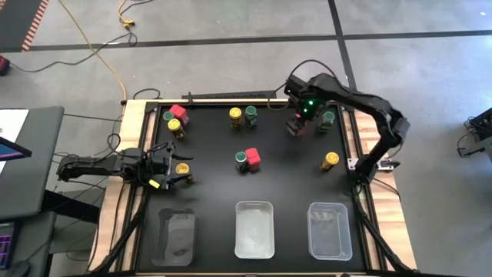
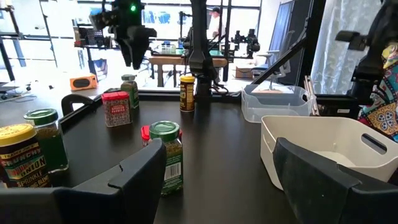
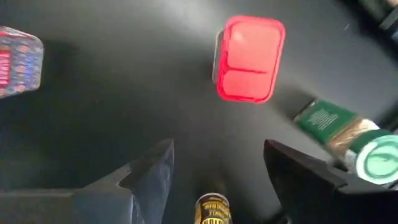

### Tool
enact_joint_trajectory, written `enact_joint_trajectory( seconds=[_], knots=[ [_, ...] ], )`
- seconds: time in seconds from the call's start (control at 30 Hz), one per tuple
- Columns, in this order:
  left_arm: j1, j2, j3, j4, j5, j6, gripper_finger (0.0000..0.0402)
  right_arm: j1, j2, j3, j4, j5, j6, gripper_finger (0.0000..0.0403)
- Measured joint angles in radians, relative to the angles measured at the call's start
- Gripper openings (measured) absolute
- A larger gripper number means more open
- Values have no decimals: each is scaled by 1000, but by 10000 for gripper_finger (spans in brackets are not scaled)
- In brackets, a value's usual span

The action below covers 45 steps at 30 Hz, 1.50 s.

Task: Sort spices by type
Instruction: Put the top right red seasoning can into the transparent bin

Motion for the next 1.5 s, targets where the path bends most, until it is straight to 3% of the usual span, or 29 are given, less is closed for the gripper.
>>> enact_joint_trajectory(
  seconds=[0.5,0.8,1.07,1.5],
  knots=[
    [0,0,0,0,0,0,281,-21,-69,0,112,42,0,289],
    [0,0,0,0,0,0,281,-68,-53,0,169,42,-56,392],
    [0,0,0,0,0,0,281,-65,-39,-2,224,42,-17,353],
    [0,0,0,0,0,0,281,-67,184,-3,229,38,-70,333]
  ],
)
